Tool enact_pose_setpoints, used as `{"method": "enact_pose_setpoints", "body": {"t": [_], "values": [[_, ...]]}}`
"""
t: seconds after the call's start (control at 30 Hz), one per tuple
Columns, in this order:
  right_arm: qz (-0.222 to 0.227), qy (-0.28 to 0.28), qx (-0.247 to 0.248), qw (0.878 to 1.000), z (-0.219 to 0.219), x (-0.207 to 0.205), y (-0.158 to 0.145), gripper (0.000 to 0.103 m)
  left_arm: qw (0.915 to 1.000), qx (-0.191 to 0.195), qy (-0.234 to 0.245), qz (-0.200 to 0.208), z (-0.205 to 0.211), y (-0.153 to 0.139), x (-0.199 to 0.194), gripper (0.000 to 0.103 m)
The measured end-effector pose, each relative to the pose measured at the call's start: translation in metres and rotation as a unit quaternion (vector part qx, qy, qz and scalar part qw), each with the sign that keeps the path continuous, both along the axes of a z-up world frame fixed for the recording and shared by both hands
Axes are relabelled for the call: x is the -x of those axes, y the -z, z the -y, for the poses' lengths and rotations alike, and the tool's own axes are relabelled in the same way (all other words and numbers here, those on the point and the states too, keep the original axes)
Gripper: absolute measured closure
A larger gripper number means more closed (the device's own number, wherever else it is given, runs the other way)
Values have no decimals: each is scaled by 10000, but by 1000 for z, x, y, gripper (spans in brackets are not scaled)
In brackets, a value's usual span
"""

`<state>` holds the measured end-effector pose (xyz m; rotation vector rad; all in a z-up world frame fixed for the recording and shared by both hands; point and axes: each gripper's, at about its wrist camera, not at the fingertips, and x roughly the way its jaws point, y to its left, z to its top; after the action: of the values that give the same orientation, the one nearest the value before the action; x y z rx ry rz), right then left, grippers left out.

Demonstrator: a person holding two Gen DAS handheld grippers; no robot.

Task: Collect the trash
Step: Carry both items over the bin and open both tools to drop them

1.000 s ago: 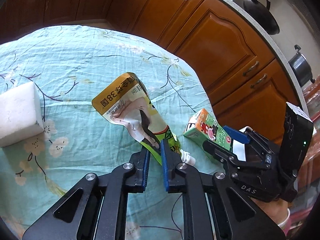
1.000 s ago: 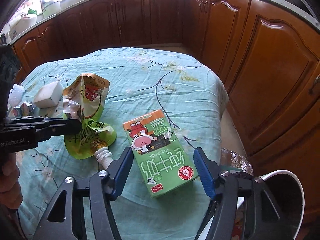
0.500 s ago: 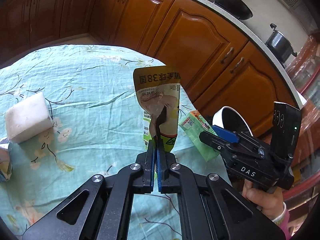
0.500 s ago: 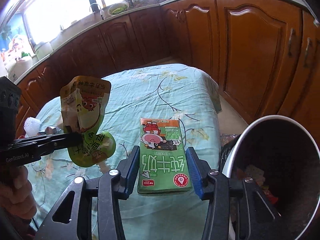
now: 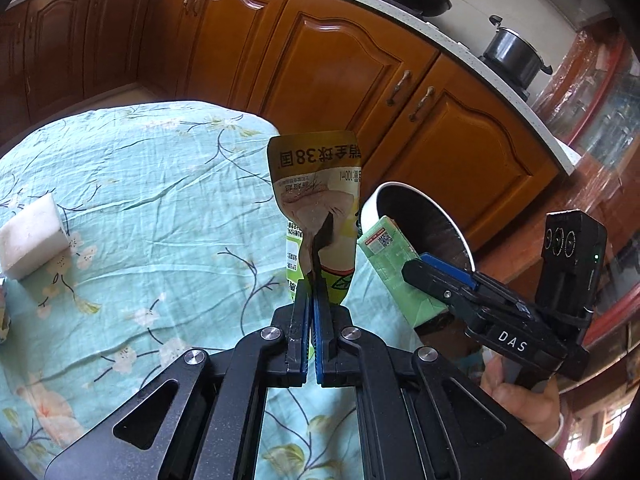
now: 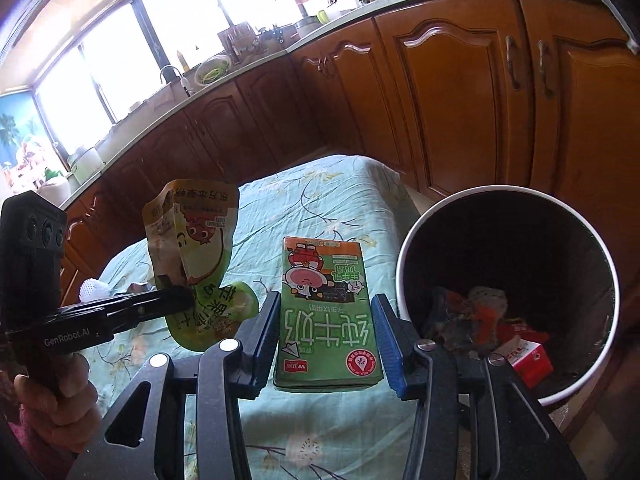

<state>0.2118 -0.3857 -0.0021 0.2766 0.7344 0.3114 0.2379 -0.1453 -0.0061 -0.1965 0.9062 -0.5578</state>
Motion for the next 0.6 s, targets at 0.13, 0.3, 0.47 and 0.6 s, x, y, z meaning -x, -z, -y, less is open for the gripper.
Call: {"method": "enact_pose_setpoints", "body": {"t": [0.13, 0.3, 0.47, 0.6], "values": [[79, 212, -9, 9997, 18, 11, -6, 57, 9998, -16, 161, 90, 17, -7, 5, 102], [151, 536, -44, 9984, 42, 21, -11, 57, 9991, -76, 332, 265, 40, -17, 8, 102], [181, 790, -45, 9967, 65, 28, -12, 57, 9974, -176, 488, 491, 64, -25, 9, 102], [173, 954, -58, 9953, 78, 29, -11, 57, 9962, -218, 593, 605, 86, -29, 5, 102]]}}
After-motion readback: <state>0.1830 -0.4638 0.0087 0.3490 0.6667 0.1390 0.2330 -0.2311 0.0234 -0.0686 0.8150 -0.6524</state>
